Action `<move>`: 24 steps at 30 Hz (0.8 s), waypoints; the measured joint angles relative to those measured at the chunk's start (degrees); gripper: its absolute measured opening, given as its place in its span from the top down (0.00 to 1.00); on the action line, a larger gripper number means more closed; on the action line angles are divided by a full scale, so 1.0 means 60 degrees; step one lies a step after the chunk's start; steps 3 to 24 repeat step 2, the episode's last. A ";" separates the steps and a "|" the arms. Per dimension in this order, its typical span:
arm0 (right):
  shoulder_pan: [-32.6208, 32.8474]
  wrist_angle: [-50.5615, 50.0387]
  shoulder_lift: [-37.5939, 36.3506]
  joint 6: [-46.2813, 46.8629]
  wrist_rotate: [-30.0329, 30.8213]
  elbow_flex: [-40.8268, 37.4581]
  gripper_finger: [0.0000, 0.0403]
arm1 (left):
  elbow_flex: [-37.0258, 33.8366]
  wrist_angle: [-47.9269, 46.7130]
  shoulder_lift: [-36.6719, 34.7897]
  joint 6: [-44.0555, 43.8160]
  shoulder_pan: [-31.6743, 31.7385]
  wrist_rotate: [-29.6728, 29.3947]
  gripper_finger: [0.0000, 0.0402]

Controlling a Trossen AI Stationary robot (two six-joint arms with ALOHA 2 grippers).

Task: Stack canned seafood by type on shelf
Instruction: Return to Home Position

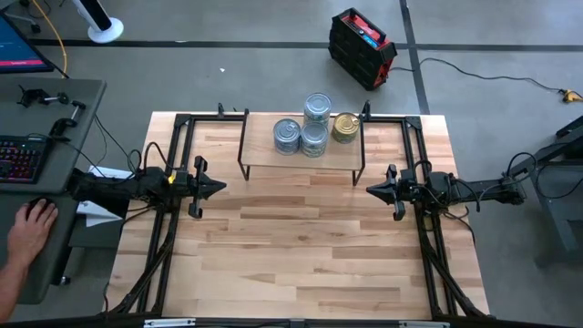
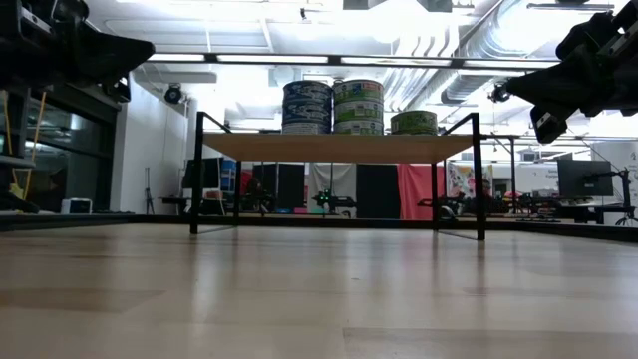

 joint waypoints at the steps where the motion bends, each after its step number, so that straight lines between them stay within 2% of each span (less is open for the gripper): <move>1: 0.0003 0.0002 0.0000 0.0000 -0.0002 0.0000 1.00 | 0.0000 0.0000 0.0001 0.0000 0.0003 0.0004 1.00; 24: 0.0003 0.0003 0.0000 0.0003 -0.0003 0.0000 1.00 | 0.0000 0.0000 0.0001 0.0000 -0.0001 0.0000 1.00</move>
